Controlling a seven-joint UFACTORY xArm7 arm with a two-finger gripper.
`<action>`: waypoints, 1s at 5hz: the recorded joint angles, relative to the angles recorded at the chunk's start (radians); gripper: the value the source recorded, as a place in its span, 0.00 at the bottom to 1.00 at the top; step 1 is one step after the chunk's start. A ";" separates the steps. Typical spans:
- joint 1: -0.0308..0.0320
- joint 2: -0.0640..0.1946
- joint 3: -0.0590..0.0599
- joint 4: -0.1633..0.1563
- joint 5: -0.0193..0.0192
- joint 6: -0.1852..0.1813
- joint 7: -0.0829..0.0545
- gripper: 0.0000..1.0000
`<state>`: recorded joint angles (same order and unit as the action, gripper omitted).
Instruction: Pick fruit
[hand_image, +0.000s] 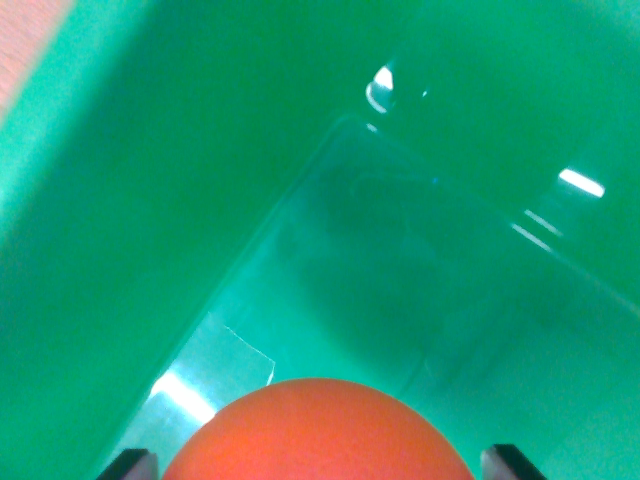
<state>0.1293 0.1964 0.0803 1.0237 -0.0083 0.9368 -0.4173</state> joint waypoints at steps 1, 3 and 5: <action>-0.0005 -0.015 0.000 0.028 0.0014 0.043 -0.001 1.00; -0.0009 -0.030 0.001 0.057 0.0029 0.087 -0.001 1.00; -0.0014 -0.046 0.001 0.087 0.0044 0.133 -0.002 1.00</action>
<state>0.1279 0.1506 0.0810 1.1109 -0.0040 1.0697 -0.4195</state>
